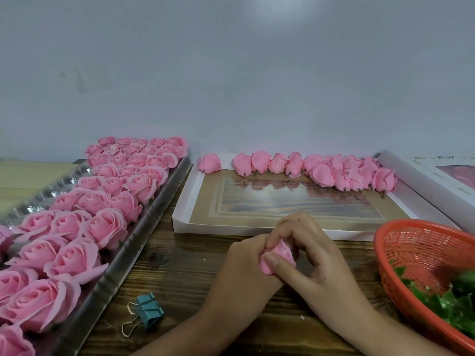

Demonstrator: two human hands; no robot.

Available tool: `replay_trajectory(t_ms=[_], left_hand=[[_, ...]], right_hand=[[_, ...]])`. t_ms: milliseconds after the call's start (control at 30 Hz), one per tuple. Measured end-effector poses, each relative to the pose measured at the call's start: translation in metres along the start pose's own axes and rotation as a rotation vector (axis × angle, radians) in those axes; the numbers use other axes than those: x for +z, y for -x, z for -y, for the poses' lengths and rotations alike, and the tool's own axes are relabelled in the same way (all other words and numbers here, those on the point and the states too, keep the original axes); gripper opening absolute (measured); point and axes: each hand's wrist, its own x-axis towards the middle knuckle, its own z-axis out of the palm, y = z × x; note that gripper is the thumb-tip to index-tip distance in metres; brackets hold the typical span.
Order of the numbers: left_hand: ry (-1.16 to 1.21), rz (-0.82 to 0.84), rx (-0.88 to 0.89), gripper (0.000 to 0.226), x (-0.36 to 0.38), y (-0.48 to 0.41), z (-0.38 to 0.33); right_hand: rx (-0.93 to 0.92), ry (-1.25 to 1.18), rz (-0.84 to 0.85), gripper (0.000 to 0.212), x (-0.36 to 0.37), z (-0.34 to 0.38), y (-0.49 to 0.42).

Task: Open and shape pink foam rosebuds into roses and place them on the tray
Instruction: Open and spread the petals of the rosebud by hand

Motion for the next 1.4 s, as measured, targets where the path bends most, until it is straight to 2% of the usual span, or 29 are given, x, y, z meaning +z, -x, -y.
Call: replay_trajectory(t_ms=[100,267,400,533,667,833,1033,1167,1400], left_hand=[[0.043,0.030,-0.024,0.026,-0.001,0.001,0.001],[0.284,0.160,-0.036,0.018,-0.011,-0.001,-0.005],[0.168,0.083,-0.053,0.023,-0.006,-0.001,-0.001],[0.018,0.033,0.003,0.028,-0.001,0.001,0.001],[0.069,0.032,-0.008,0.017,-0.003,0.001,0.002],[0.222,0.150,-0.048,0.017,-0.010,-0.002,-0.002],[0.034,0.019,0.008,0.018,0.000,0.000,0.000],[0.010,0.011,0.008,0.018,-0.001,0.002,-0.001],[0.251,0.159,-0.046,0.013,-0.010,0.000,-0.003]], right_hand=[[-0.012,-0.015,0.014,0.007,0.000,-0.001,-0.001],[-0.053,-0.073,0.009,0.009,-0.002,0.001,-0.001],[-0.026,-0.034,-0.007,0.008,-0.001,0.000,-0.002],[0.005,-0.001,-0.005,0.011,0.000,-0.002,0.000],[0.005,-0.033,0.005,0.007,0.000,-0.002,-0.001],[-0.033,-0.078,0.015,0.005,-0.003,0.001,-0.001],[0.006,-0.034,-0.006,0.012,-0.001,0.002,-0.001],[-0.001,-0.028,0.001,0.010,0.000,0.001,-0.001],[-0.049,-0.077,0.026,0.006,-0.002,0.001,-0.001]])
